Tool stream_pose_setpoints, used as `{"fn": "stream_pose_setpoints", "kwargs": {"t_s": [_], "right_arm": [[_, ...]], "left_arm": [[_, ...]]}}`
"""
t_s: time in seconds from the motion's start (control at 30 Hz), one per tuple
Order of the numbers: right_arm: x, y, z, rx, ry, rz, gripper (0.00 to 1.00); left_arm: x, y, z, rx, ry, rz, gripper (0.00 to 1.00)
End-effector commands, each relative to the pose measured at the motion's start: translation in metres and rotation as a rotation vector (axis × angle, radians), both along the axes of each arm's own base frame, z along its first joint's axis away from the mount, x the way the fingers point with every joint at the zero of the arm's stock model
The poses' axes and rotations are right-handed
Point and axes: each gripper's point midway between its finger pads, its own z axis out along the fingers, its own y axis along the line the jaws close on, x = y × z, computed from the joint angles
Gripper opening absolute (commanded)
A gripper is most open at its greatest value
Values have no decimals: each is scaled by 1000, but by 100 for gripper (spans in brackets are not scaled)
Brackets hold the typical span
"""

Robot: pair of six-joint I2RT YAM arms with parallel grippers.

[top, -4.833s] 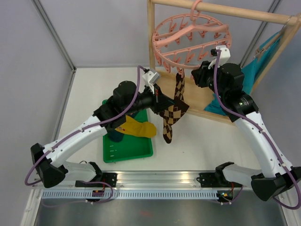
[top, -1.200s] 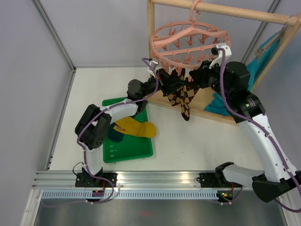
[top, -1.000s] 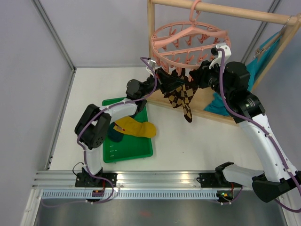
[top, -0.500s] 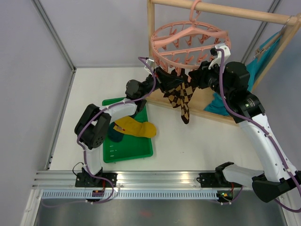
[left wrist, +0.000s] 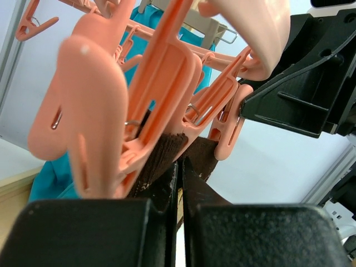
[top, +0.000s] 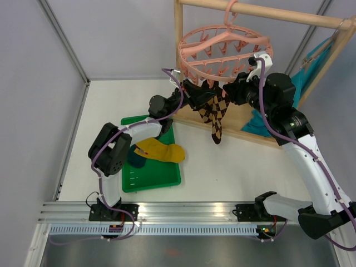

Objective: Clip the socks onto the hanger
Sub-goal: Clamp the sock onto the hanger.

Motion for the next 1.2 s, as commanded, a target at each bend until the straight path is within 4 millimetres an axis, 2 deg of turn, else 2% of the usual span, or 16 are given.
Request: {"fn": "stream_pose_setpoints", "kwargs": {"t_s": [0.0, 0.23, 0.5, 0.57, 0.67, 0.7, 0.9, 1.07, 1.17], "right_arm": [[-3, 1, 12, 5, -51, 16, 0], [-2, 0, 7, -4, -45, 8, 0], [-4, -2, 11, -3, -53, 3, 0], [-5, -3, 12, 1, -56, 0, 8], [-7, -4, 14, 7, -63, -4, 25], [-8, -5, 15, 8, -64, -4, 33], [-12, -6, 22, 14, -79, -3, 59], [-12, -6, 19, 9, -67, 1, 61], [-12, -5, 20, 12, -66, 2, 65]], "left_arm": [[-11, 12, 33, -106, -76, 2, 2], [-17, 13, 40, -129, -86, -15, 2], [-19, 12, 42, -125, -85, -21, 2], [-19, 11, 42, -126, -84, -23, 2], [-18, 10, 39, -118, -71, -23, 2], [-18, 10, 39, -117, -73, -24, 2], [-20, 9, 38, -102, -71, -30, 12], [-22, 10, 43, -99, -82, -22, 6], [-23, 10, 42, -95, -76, -29, 14]]}}
